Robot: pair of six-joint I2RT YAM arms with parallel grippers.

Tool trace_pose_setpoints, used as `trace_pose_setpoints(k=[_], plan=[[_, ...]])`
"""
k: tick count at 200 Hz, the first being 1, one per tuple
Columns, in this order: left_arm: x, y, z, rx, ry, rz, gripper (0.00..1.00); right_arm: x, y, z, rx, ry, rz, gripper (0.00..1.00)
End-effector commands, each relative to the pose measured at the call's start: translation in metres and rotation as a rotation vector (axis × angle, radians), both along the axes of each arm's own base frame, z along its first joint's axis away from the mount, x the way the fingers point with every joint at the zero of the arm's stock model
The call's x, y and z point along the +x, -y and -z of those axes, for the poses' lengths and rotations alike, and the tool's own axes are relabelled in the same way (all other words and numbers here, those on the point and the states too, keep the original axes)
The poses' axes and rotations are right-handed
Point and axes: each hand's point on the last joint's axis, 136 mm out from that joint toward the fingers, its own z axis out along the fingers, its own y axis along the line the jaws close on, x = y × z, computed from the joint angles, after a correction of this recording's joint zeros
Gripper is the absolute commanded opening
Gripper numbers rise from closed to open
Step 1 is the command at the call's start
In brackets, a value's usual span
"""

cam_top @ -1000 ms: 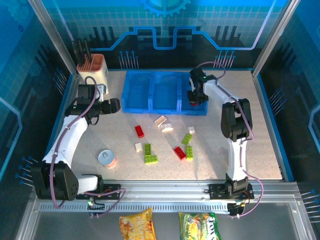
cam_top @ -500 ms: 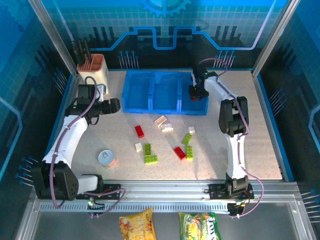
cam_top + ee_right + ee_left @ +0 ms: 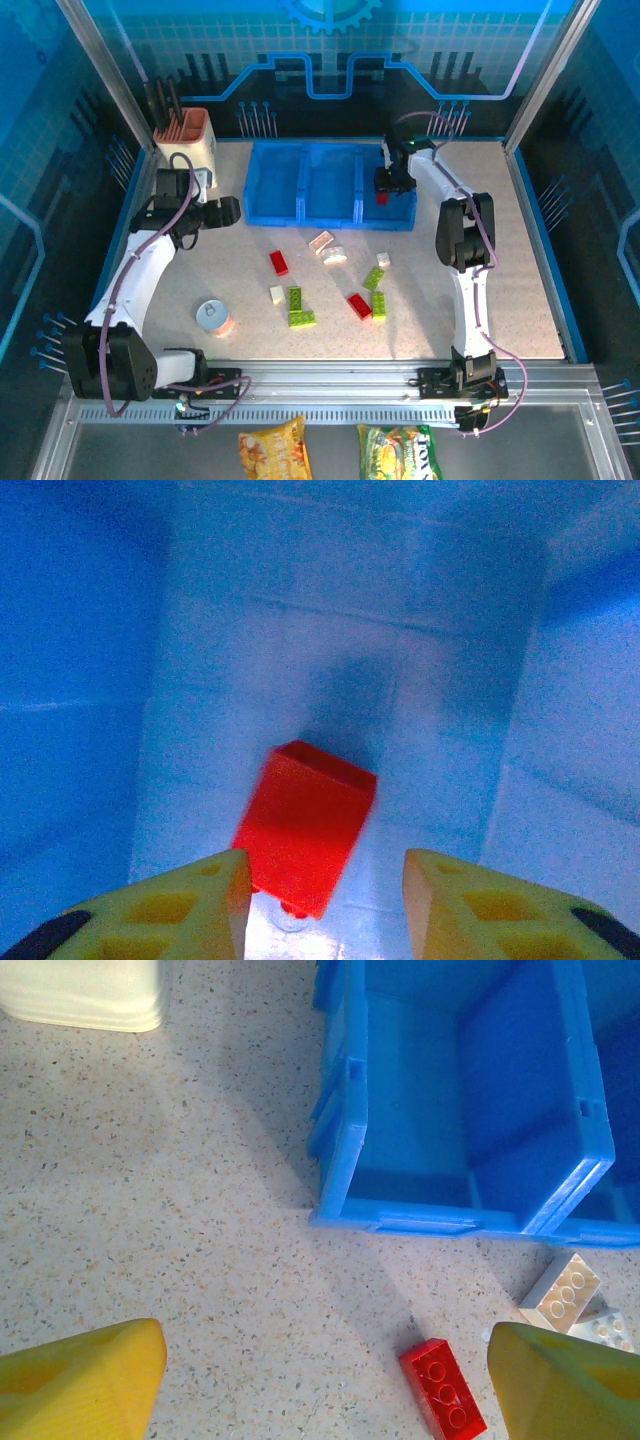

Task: Sort the legos into containers by color
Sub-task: Place the lego in the container.

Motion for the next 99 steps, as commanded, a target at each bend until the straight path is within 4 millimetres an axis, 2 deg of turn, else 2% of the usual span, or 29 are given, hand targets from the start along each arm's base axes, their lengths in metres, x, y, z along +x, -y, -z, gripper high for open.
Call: trace_pose_setpoints(k=[1,46,77,99], plan=[[-0.002,-0.004,-0.002,0.004,0.014,-0.01,0.85,-0.001,-0.005,-0.037,0.006,0.043,-0.017,0.47],[-0.004,0.001,-0.005,-0.021,-0.007,-0.027,0.84,-0.013,-0.01,-0.079,0.013,0.095,-0.029,0.47],[-0.006,0.019,-0.012,-0.02,-0.03,-0.012,0.83,-0.033,-0.016,-0.106,0.042,0.128,-0.036,0.47],[-0.008,0.037,-0.013,-0.022,-0.063,0.01,0.82,-0.05,-0.019,-0.117,0.06,0.143,-0.039,0.47]])
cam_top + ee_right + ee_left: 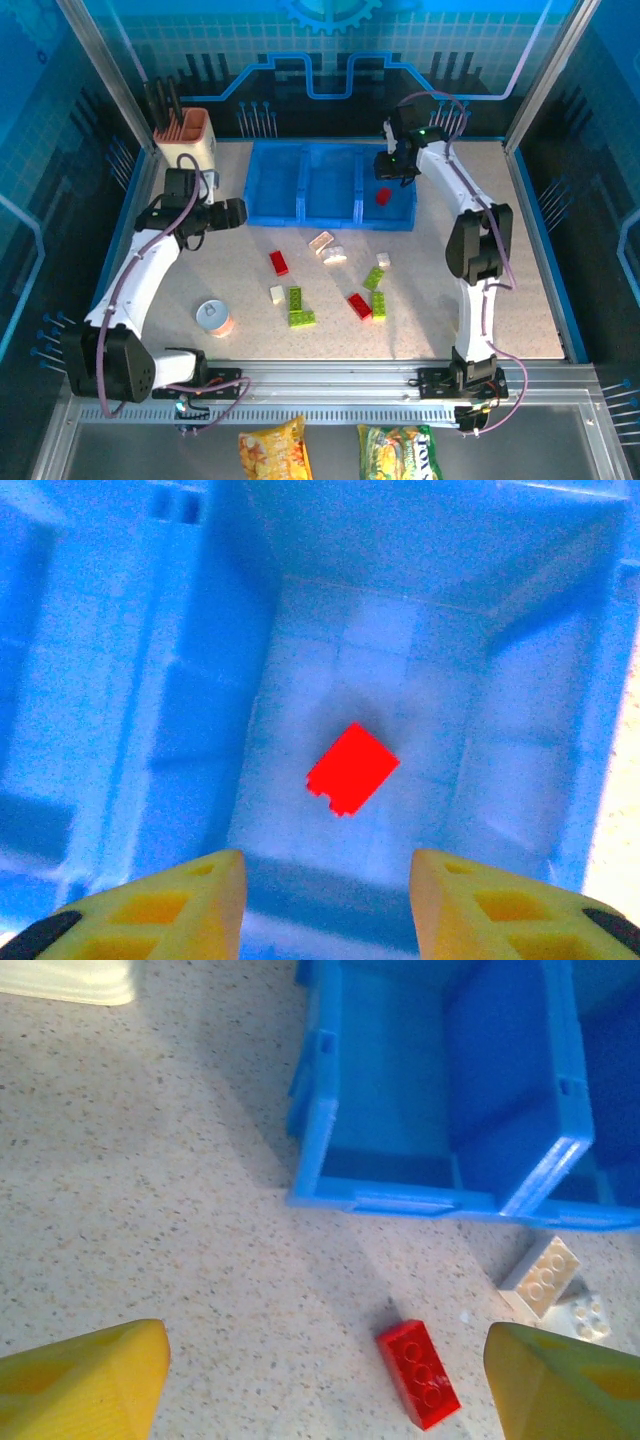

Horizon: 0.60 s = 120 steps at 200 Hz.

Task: Sort the legos into containers by color
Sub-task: Pick up the lego from the center of the table.

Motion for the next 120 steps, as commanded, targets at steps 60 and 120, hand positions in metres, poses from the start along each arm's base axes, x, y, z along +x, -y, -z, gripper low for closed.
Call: trace_pose_setpoints(k=[60,120], plan=[[-0.004,0.071,0.017,-0.039,-0.139,-0.008,0.76,-0.076,-0.004,-0.032,0.052,0.029,-0.006,0.47],[-0.004,0.127,0.05,-0.066,-0.177,0.01,0.73,-0.111,0.01,-0.027,0.038,0.024,0.006,0.47]])
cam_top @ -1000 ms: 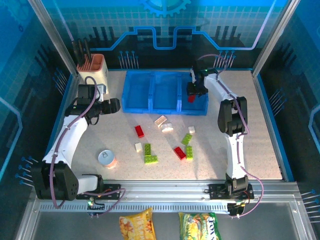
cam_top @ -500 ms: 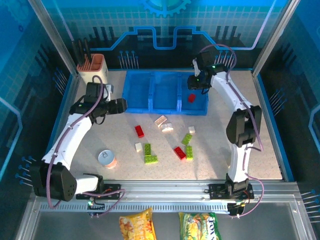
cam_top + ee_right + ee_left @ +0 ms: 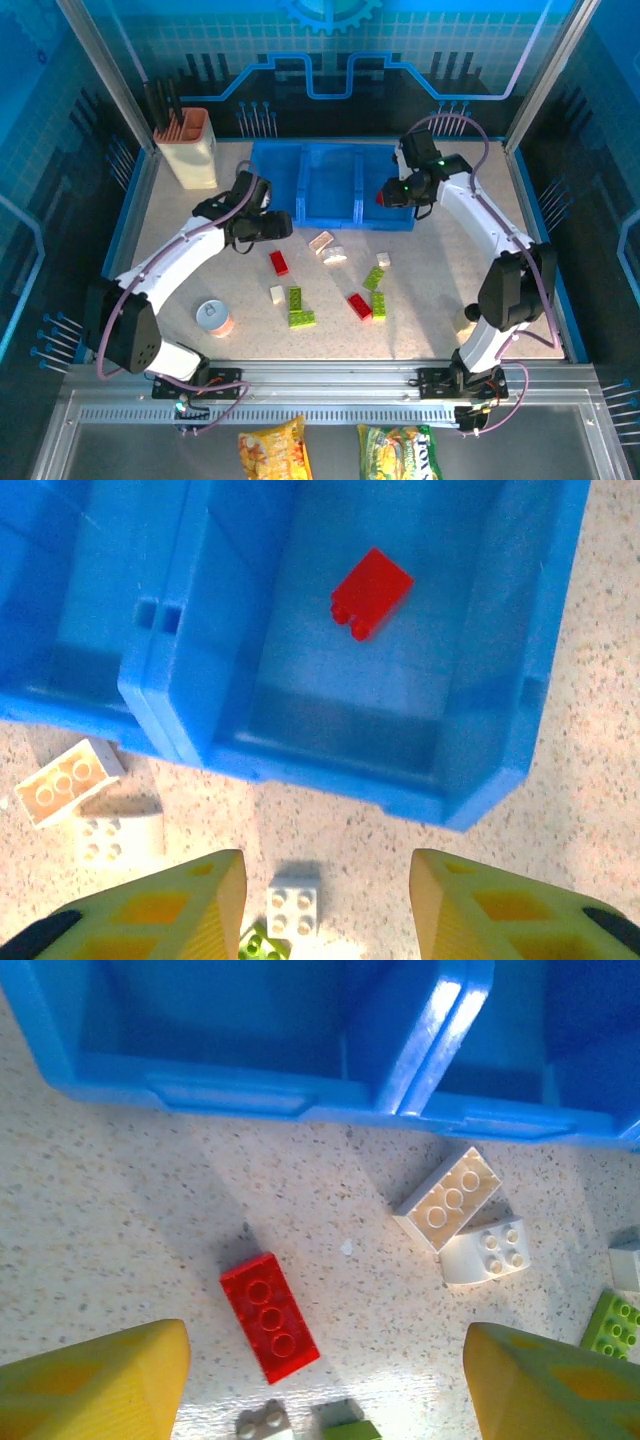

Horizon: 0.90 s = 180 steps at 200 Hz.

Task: Sort the legos into containers by color
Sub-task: Pick up the lego from the center of the table.

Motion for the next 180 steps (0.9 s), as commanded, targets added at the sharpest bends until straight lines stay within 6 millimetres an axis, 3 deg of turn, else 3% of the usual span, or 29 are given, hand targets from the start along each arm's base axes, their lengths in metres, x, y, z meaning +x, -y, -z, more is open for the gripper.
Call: trace_pose_setpoints(k=[1,59,96,132,180], plan=[[0.005,0.022,0.003,-0.037,0.018,-0.031,0.73,-0.011,0.0,-0.011,0.012,0.036,0.006,0.47],[0.013,0.088,0.033,-0.036,-0.043,-0.005,0.73,-0.024,0.01,-0.005,0.015,0.03,0.018,0.47],[0.021,0.126,0.048,-0.018,0.014,0.254,0.71,-0.031,0.017,-0.006,0.019,0.035,0.029,0.47],[0.024,0.121,0.068,0.128,0.046,0.468,0.67,-0.036,0.025,-0.008,0.021,0.038,0.04,0.47],[0.03,0.101,0.082,0.16,0.036,0.569,0.62,-0.04,0.029,-0.008,0.016,0.035,0.046,0.47]])
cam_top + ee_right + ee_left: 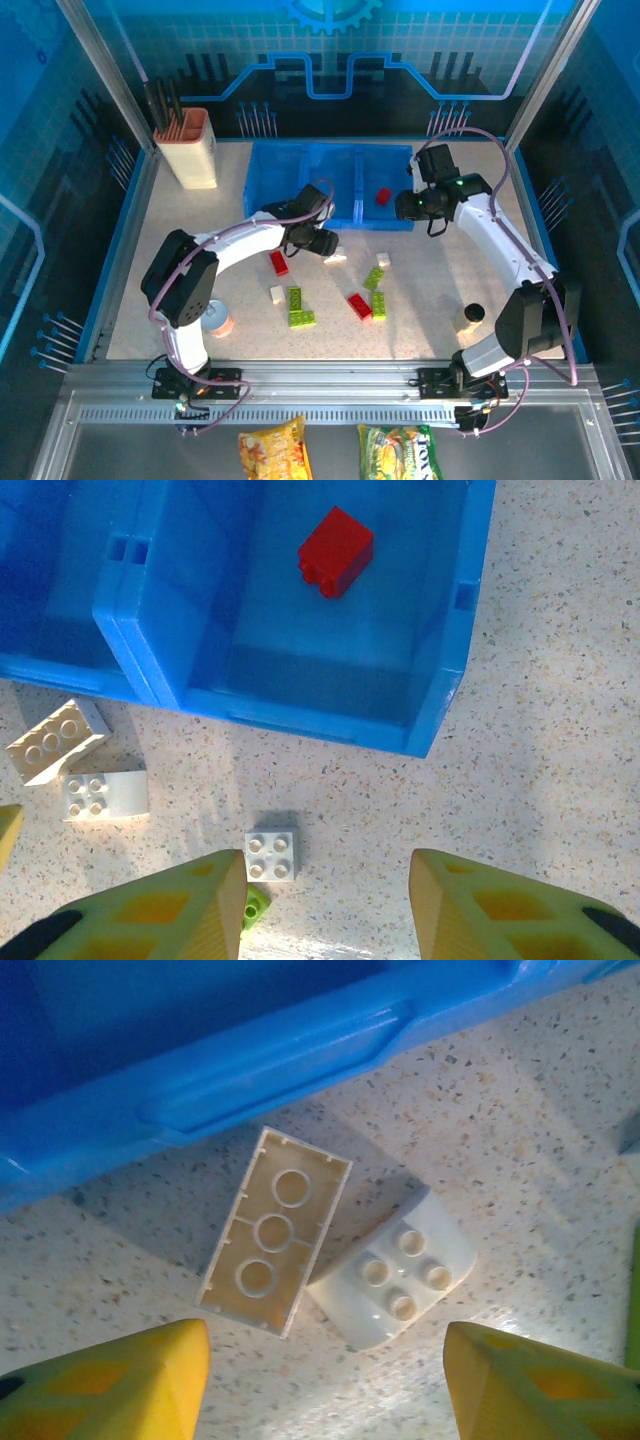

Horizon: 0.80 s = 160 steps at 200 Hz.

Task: Sort the legos into containers by color
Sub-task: Pick up the lego from the center of the table.

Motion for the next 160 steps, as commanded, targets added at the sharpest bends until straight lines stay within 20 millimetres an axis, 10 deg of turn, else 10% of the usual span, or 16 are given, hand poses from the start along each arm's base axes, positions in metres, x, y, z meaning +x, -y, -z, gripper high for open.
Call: trace_pose_setpoints(k=[1,160], plan=[[0.006,-0.005,0.005,0.013,0.014,0.115,0.62,-0.007,0.006,-0.002,0.004,-0.004,0.012,0.47],[0.016,-0.006,0.043,0.148,-0.028,0.29,0.53,-0.012,0.008,-0.006,-0.003,-0.012,0.016,0.47]])
